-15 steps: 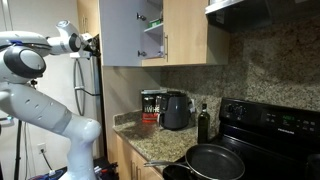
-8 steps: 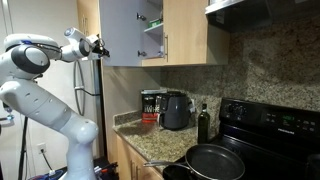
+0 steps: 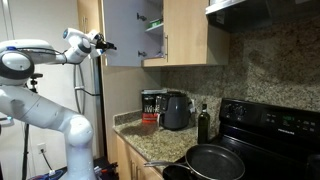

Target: Close the top left cupboard door

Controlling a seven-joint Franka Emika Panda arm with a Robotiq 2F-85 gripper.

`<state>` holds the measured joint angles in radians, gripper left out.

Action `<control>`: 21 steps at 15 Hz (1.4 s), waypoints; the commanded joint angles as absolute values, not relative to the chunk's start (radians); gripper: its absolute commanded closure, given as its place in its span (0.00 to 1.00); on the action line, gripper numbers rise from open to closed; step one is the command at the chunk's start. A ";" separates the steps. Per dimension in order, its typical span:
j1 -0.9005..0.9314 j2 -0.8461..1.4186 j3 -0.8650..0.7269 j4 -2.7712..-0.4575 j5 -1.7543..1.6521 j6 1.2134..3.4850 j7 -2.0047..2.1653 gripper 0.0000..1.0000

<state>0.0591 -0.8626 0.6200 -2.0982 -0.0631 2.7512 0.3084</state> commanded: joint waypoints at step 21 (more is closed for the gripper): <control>0.390 -1.318 0.259 -2.614 0.393 2.311 0.255 0.00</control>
